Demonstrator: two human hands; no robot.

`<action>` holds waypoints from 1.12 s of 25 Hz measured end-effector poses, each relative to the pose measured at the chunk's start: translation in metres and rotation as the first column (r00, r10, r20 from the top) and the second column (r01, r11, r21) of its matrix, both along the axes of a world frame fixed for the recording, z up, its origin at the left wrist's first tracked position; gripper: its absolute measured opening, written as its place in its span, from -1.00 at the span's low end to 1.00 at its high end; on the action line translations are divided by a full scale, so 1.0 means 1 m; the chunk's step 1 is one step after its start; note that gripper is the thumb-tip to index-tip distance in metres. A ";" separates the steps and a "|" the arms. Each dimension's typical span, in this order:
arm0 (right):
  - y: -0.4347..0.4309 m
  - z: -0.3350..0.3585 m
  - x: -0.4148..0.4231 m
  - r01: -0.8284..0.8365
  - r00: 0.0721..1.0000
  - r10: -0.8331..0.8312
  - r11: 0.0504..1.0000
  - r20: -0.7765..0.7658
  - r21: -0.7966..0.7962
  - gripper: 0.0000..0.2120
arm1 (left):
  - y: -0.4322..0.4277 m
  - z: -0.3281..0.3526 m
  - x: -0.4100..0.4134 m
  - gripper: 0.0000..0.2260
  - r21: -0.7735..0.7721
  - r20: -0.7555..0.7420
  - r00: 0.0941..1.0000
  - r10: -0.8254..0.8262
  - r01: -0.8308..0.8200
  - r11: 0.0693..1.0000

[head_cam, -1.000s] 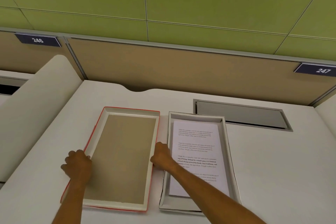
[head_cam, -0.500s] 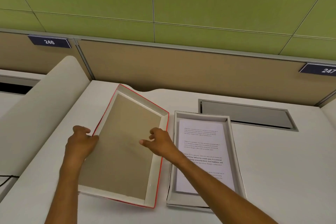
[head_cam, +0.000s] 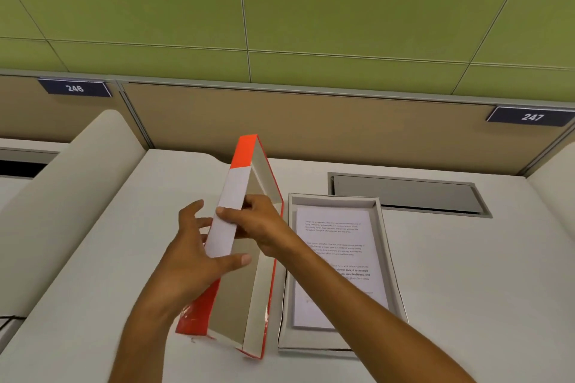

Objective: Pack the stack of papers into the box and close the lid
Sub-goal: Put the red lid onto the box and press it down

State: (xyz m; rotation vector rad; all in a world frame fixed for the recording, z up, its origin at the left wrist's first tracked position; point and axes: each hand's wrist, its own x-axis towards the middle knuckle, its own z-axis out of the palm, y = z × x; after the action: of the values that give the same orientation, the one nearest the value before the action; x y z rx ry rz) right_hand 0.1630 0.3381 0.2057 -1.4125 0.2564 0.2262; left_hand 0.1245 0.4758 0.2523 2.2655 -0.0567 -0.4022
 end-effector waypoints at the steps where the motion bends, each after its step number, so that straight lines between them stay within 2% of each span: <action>1: -0.008 0.001 -0.003 0.022 1.000 -0.022 1.000 -0.011 0.019 -0.68 | 0.002 0.002 0.002 0.02 -0.058 -0.047 0.999 -0.023 0.021 0.998; 3: -0.026 0.003 -0.008 0.064 0.997 -0.062 0.996 -0.039 0.064 -0.71 | 0.005 -0.006 0.012 -0.07 -0.156 -0.103 0.995 0.003 -0.019 0.988; 5: -0.044 0.006 -0.017 0.092 0.994 -0.086 0.991 -0.066 0.100 -0.82 | 0.000 -0.032 0.025 -0.16 -0.160 -0.175 0.983 0.053 -0.082 0.984; 9: -0.082 0.013 -0.037 0.060 0.996 -0.050 0.988 -0.070 0.139 -0.72 | -0.021 -0.110 0.038 -0.08 -0.108 -0.394 0.918 0.048 -0.098 0.989; 11: -0.106 0.015 -0.052 0.030 0.998 -0.019 0.979 -0.057 0.202 -0.70 | -0.022 -0.145 0.042 -0.08 -0.193 -0.504 0.863 0.030 -0.146 0.970; 14: -0.151 0.017 -0.078 0.056 0.998 -0.053 0.954 -0.018 0.295 -0.60 | -0.022 -0.176 0.040 -0.22 -0.383 -0.618 0.784 -0.060 -0.234 0.894; 17: -0.203 0.005 -0.107 0.187 0.982 -0.190 0.969 0.004 0.160 -0.38 | -0.035 -0.186 0.034 -0.39 -0.496 -0.610 0.786 -0.098 -0.283 0.821; 19: -0.232 -0.015 -0.126 0.288 0.958 -0.288 0.958 -0.007 -0.007 -0.40 | -0.047 -0.185 0.029 -0.45 -0.518 -0.556 0.826 -0.096 -0.253 0.817; 21: -0.248 -0.042 -0.142 0.352 0.935 -0.355 0.931 -0.015 -0.095 -0.50 | -0.064 -0.183 0.025 -0.47 -0.490 -0.424 0.902 -0.079 -0.155 0.858; 23: -0.254 -0.073 -0.152 0.439 0.896 -0.444 0.891 -0.024 -0.119 -0.55 | -0.082 -0.183 0.019 -0.50 -0.373 -0.275 0.958 -0.078 -0.031 0.927; 25: -0.256 -0.101 -0.160 0.523 0.848 -0.530 0.844 -0.030 -0.120 -0.61 | -0.099 -0.186 0.013 -0.48 -0.193 -0.132 0.987 -0.094 0.067 0.979; 28: -0.257 -0.135 -0.168 0.600 0.790 -0.612 0.785 -0.038 -0.155 -0.74 | -0.114 -0.198 0.009 -0.46 -0.027 -0.034 0.995 -0.095 0.094 0.995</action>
State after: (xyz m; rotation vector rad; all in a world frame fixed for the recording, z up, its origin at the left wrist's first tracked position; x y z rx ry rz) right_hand -0.0051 0.0816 0.0708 -1.3815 0.7988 -0.2742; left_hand 0.1337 0.3620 0.0542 2.2359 -0.1508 -0.4886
